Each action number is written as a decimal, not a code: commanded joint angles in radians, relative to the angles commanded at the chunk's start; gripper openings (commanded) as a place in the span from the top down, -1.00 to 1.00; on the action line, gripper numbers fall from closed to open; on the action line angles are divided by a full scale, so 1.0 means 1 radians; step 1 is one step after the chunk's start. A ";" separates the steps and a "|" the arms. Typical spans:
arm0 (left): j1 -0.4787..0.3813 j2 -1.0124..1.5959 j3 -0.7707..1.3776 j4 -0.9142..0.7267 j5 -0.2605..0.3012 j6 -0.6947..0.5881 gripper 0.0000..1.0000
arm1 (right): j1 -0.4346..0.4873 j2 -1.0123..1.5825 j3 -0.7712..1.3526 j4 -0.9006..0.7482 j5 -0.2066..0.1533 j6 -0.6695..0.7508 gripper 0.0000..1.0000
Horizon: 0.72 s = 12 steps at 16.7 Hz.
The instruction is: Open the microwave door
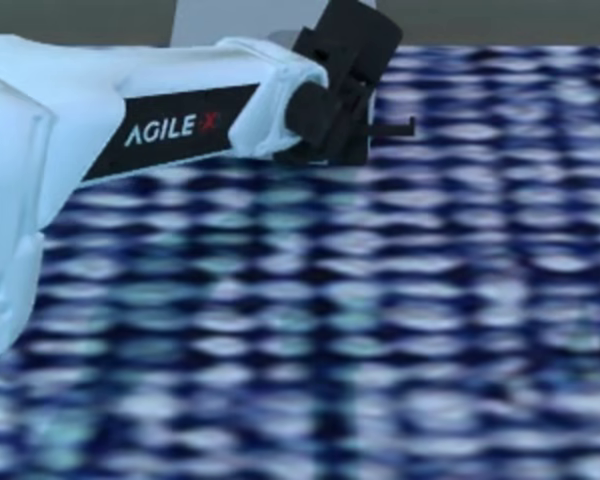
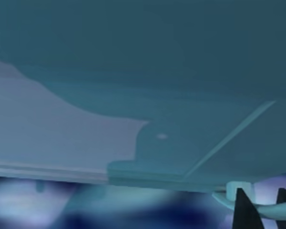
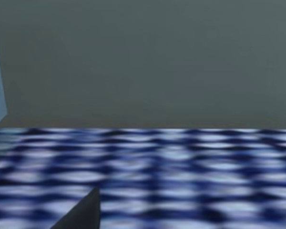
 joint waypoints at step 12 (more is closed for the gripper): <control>-0.005 -0.004 -0.008 0.006 0.009 0.005 1.00 | 0.000 0.000 0.000 0.000 0.000 0.000 -1.00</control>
